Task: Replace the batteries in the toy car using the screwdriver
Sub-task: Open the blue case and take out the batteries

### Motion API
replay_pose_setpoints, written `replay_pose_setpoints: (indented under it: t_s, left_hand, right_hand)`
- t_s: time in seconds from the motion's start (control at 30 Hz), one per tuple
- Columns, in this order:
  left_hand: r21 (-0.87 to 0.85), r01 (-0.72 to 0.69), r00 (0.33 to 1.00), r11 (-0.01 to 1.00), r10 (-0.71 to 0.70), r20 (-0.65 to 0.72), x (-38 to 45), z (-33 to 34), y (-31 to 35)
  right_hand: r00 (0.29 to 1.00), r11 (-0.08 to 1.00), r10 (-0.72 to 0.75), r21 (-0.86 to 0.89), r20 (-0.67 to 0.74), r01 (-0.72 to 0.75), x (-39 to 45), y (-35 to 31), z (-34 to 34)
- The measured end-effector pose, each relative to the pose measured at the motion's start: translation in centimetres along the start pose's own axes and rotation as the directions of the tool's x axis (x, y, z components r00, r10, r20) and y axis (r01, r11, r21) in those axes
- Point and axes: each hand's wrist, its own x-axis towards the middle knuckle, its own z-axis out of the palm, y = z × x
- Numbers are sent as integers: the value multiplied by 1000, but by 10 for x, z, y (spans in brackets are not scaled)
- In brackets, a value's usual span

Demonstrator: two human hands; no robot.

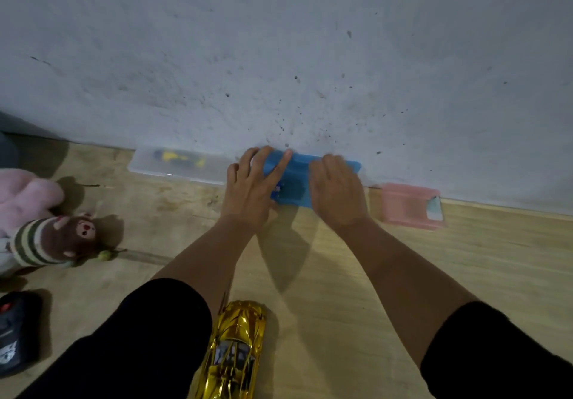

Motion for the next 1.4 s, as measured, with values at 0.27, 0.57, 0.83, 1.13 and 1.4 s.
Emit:
replay_pose_setpoints:
  t_s: [0.27, 0.57, 0.83, 1.13, 1.4]
  left_hand:
    - [-13, -133, 988, 991, 131, -78, 8, -1, -21]
    - [-8, -173, 983, 985, 172, -66, 9, 0, -29]
    - [11, -149, 986, 989, 149, -72, 9, 1, -26]
    - [-15, -141, 989, 990, 140, -53, 8, -1, -23]
    - [-40, -126, 992, 991, 125, -20, 6, -3, -22]
  right_hand:
    - [900, 894, -147, 445, 410, -56, -5, -30, 19]
    - [879, 954, -158, 299, 450, 19, 12, -42, 31]
    - [844, 932, -122, 353, 523, -83, 15, -38, 24]
    - [788, 871, -71, 423, 612, -250, 20, -31, 14]
    - [949, 963, -30, 264, 312, -56, -19, -16, 9]
